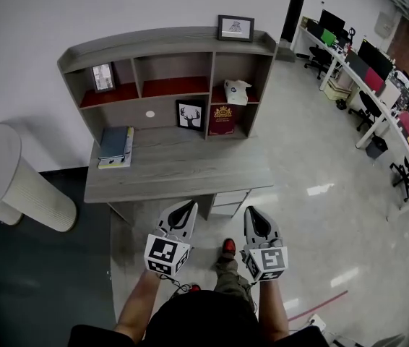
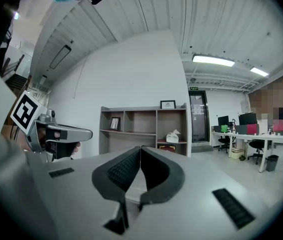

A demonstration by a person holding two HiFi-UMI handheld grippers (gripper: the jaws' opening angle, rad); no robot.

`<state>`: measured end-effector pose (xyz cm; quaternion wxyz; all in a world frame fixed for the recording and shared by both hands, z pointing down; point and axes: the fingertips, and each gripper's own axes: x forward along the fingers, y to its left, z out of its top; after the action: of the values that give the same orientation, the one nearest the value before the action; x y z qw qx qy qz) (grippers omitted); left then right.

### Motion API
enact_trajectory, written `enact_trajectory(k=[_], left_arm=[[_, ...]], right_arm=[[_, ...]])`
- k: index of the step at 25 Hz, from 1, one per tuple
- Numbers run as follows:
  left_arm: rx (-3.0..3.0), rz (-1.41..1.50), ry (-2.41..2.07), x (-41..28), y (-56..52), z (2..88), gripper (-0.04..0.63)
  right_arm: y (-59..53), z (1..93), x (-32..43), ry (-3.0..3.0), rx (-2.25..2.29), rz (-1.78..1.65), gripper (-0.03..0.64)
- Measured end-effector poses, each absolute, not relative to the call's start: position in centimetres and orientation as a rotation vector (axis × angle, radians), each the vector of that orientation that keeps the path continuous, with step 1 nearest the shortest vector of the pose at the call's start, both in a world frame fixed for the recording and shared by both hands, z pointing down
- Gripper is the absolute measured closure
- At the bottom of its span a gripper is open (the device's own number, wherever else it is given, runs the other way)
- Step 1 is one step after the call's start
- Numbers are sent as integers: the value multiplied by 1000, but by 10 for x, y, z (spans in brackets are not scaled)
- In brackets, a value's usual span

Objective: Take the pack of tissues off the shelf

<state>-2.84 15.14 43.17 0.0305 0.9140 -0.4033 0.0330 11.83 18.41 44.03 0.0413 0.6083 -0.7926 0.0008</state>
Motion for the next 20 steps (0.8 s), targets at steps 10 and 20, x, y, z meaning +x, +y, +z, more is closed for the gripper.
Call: enact_trajectory(k=[10, 20], left_arm=[[2777, 132, -1346, 6, 49, 433, 588], [2682, 123, -1465, 45, -47, 436, 588]], right_arm=[[61, 445, 152, -2515, 1781, 15, 589], [-50, 446, 196, -2596, 1664, 36, 589]])
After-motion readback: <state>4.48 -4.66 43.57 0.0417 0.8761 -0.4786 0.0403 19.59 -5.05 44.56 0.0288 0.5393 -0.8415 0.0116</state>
